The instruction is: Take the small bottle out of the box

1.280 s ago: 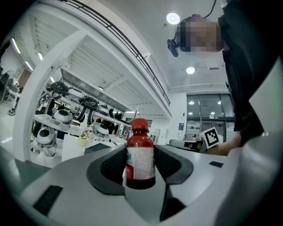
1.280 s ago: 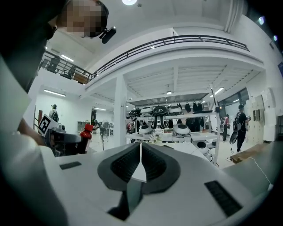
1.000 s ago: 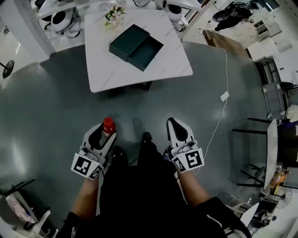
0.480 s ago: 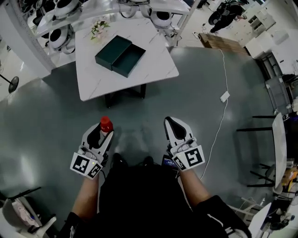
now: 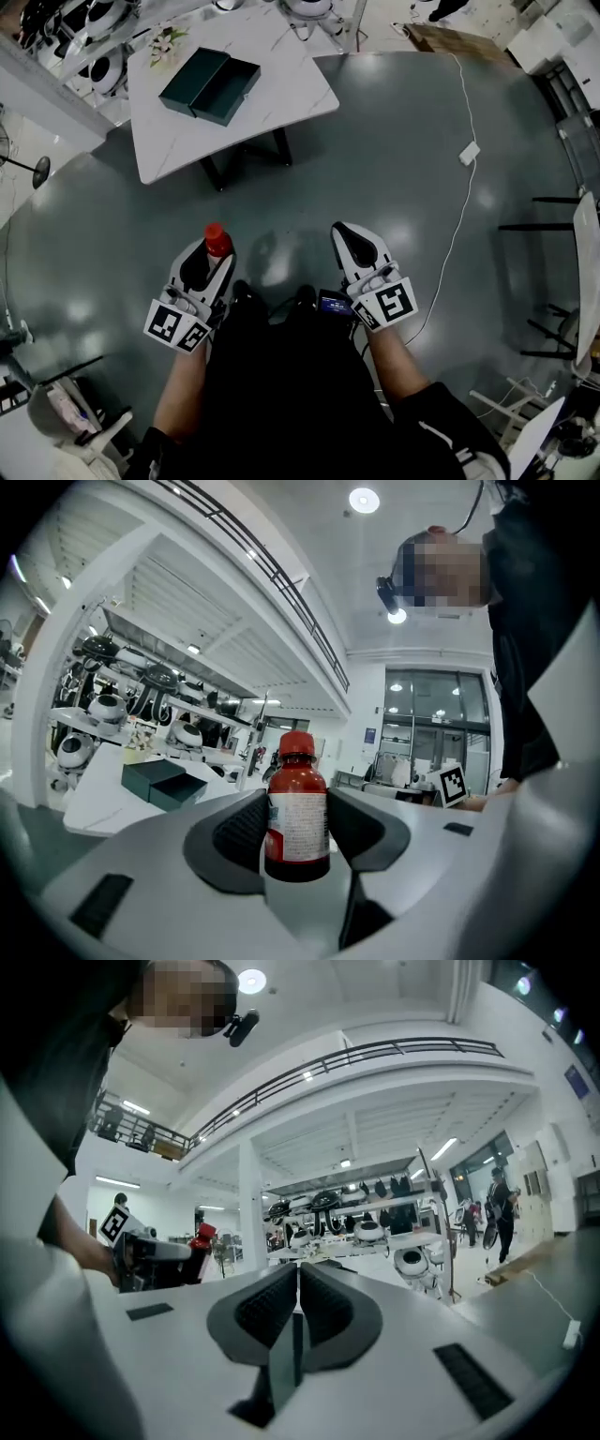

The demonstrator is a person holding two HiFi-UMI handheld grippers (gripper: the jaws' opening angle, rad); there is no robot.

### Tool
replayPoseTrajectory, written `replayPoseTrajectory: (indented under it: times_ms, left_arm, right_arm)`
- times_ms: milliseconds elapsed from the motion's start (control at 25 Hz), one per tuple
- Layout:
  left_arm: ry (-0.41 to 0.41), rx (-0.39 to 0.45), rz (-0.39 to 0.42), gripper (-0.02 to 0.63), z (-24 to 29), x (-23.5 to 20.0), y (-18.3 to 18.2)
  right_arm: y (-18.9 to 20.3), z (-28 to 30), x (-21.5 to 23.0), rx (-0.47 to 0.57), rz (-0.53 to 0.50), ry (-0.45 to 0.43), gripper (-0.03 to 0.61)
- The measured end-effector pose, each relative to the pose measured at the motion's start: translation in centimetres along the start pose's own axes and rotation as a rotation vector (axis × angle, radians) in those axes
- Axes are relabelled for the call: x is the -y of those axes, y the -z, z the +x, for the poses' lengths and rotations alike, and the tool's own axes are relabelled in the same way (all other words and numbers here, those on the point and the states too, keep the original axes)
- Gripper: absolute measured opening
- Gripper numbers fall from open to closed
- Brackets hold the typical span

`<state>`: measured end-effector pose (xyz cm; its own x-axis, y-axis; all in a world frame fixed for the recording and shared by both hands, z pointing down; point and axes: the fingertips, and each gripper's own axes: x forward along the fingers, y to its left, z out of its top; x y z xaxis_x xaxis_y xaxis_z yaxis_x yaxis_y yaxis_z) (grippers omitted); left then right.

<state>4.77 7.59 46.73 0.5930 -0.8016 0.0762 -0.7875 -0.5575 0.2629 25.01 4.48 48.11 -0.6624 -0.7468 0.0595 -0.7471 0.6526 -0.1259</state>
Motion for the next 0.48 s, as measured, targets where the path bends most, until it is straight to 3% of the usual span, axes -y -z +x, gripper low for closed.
replayPoseTrajectory:
  times_ms: [240,480]
  left_arm:
    - [-0.055,-0.034,-0.001,0.216,-1.7,0.2,0.6]
    - [-0.033,-0.001,0.056,0.215,-2.8,-0.5,-0.9]
  right_arm:
    - [1.2,0.4,-0.6,-0.017,0.031,-0.053,0.037]
    - [1.3,1.0,-1.6,-0.047,0.053,0.022,0.034]
